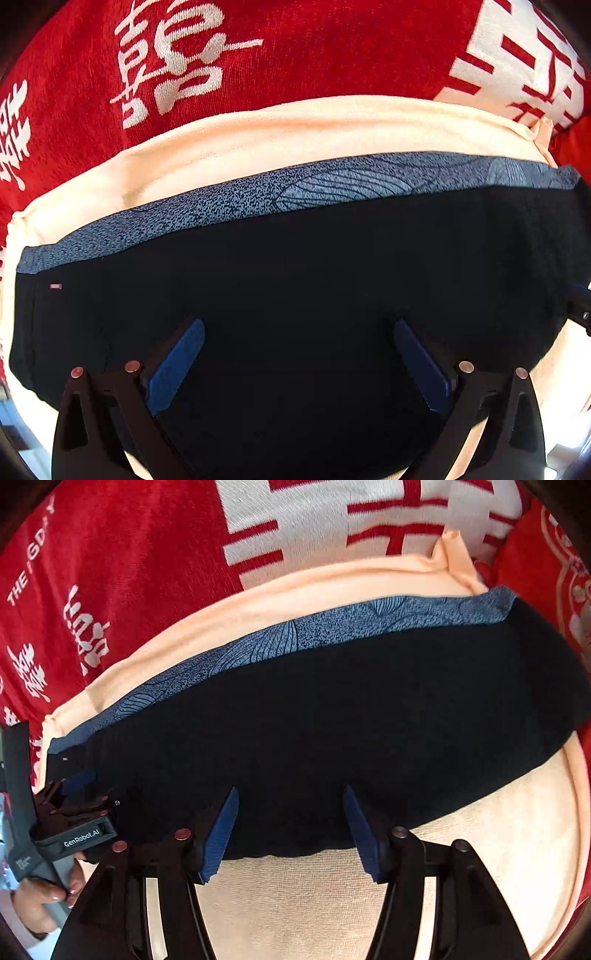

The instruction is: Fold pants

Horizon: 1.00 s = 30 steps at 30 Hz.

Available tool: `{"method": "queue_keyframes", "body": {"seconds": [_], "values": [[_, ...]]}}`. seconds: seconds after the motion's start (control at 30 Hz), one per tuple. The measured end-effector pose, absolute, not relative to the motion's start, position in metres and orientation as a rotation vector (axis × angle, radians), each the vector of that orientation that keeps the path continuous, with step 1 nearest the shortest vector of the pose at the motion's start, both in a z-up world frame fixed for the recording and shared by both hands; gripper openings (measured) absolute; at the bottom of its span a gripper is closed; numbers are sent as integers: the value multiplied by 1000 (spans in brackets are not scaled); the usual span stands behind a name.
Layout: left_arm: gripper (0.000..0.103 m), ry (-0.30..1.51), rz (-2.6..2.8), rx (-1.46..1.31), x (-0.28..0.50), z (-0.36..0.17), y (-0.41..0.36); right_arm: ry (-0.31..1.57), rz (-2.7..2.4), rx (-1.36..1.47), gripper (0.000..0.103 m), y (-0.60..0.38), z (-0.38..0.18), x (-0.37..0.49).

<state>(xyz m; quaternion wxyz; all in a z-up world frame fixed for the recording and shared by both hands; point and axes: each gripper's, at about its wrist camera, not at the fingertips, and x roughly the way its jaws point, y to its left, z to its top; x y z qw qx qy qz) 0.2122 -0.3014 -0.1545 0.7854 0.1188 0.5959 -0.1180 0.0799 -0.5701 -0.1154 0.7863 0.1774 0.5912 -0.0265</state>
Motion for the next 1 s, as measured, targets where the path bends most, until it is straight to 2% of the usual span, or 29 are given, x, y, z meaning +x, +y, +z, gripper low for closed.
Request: {"method": "queue_keyframes", "body": {"seconds": [0.27, 0.57, 0.6, 0.63, 0.67, 0.7, 0.87, 0.93, 1.0], "values": [[103, 1300, -323, 261, 183, -120, -330, 1248, -106, 670, 63, -610, -99, 45], [103, 1324, -323, 276, 175, -141, -369, 1089, -469, 781, 63, -709, -89, 13], [103, 1330, -319, 264, 175, -142, -368, 1078, -491, 800, 61, -722, -94, 15], [103, 1332, -317, 257, 175, -142, -367, 1078, -498, 812, 54, -730, -100, 21], [103, 1328, -316, 256, 174, -142, -367, 1092, -488, 827, 23, -738, -106, 29], [103, 1322, -314, 266, 172, -141, -368, 1109, -491, 827, 7, -743, -110, 33], [103, 1285, -298, 321, 164, -138, -375, 1078, -441, 606, 7, -736, -90, 53], [103, 1287, -291, 308, 163, -137, -375, 1153, -459, 629, 8, -737, -109, 54], [103, 1298, -289, 301, 163, -138, -375, 1138, -456, 747, 14, -749, -117, 36]]}}
